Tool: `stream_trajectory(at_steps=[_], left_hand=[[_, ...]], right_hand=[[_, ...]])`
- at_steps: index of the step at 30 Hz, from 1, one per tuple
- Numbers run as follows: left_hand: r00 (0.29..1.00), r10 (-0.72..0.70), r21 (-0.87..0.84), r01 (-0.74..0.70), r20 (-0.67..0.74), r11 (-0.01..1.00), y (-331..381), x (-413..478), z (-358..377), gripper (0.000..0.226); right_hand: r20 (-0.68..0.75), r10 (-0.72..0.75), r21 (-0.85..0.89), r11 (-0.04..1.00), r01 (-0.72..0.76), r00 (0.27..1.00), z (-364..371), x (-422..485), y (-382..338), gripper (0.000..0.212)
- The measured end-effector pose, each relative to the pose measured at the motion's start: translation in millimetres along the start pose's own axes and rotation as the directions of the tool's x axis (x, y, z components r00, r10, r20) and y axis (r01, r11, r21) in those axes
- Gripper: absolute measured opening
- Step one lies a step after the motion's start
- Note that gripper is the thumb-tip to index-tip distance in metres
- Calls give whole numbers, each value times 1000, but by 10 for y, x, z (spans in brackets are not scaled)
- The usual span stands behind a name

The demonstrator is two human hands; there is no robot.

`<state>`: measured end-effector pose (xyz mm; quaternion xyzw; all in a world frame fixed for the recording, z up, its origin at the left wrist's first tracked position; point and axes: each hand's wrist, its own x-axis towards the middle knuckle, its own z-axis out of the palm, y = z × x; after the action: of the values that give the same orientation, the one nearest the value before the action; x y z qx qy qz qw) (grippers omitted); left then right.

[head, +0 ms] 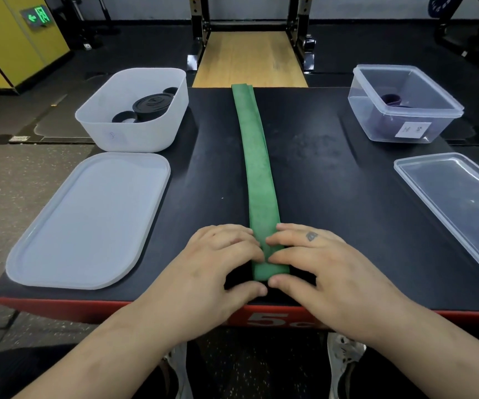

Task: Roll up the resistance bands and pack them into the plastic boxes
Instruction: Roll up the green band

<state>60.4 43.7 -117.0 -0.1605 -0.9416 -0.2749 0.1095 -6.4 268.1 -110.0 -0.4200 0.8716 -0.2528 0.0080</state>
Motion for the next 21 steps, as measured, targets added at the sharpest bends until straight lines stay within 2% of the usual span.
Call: stream_trajectory(at_steps=[6, 13, 21], left_hand=[[999, -20, -44, 19, -33, 999, -27, 42, 21, 29], [1000, -12, -51, 13, 26, 999, -64, 110, -2, 31], [996, -82, -110, 84, 24, 990, -28, 164, 0, 25]], right_hand=[[-18, 7, 44, 999, -7, 1000, -18, 25, 5, 38], [-50, 41, 73, 997, -37, 998, 7, 30, 6, 40], [-40, 78, 116, 991, -73, 996, 43, 83, 37, 43]])
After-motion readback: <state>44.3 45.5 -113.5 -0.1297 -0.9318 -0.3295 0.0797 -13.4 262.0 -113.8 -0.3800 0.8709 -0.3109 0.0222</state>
